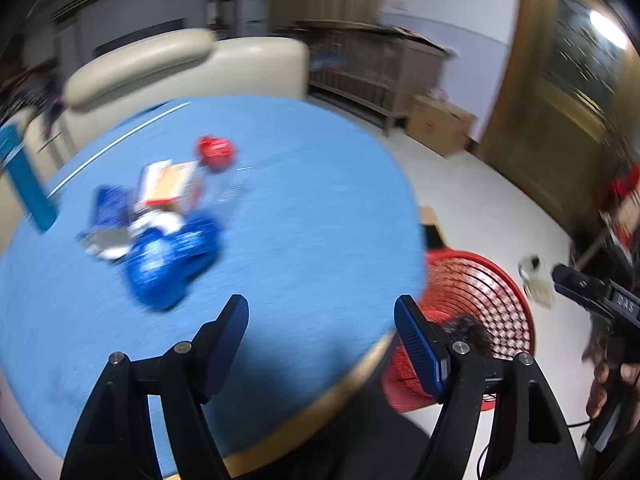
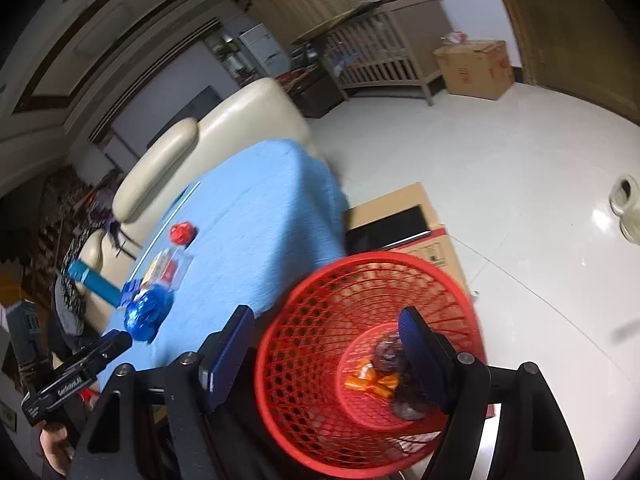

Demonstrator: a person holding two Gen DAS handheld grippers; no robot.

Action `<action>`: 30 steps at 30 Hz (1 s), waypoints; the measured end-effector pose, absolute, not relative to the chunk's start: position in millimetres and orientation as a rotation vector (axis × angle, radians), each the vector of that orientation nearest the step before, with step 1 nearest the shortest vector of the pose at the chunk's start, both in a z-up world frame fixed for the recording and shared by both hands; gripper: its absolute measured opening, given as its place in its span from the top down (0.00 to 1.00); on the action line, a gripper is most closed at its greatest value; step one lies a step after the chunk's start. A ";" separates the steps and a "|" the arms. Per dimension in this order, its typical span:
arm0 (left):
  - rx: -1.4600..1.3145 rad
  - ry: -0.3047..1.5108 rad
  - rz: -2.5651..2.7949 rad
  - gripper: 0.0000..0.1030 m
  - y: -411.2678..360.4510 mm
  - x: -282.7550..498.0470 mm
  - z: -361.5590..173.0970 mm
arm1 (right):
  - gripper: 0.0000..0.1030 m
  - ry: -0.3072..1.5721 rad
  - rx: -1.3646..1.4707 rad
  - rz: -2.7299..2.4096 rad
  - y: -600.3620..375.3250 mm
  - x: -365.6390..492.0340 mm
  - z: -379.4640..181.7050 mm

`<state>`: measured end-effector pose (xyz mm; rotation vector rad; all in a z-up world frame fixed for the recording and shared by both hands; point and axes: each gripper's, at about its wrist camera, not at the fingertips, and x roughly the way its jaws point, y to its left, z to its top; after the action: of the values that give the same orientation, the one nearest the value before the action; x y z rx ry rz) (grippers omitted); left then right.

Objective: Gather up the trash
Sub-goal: 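Open the left tool to drop the orange bundle into the basket, then move the left tool to the blue plastic bag and grasp it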

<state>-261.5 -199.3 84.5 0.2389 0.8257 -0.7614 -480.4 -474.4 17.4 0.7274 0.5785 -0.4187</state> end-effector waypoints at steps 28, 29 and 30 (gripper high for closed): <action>0.155 0.824 -0.693 0.26 -106.4 -187.1 82.6 | 0.25 0.713 0.460 -0.131 -338.9 -374.7 56.6; 0.184 0.819 -0.707 0.26 -113.7 -183.9 83.6 | 0.25 0.718 0.465 -0.134 -339.7 -374.8 54.2; 0.217 0.818 -0.728 0.26 -122.0 -180.6 83.4 | 0.25 0.723 0.470 -0.138 -341.1 -375.1 51.8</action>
<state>-180.6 -122.0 83.4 0.2174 0.8176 -0.7285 -375.1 -341.1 51.8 0.4702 0.7231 -0.1385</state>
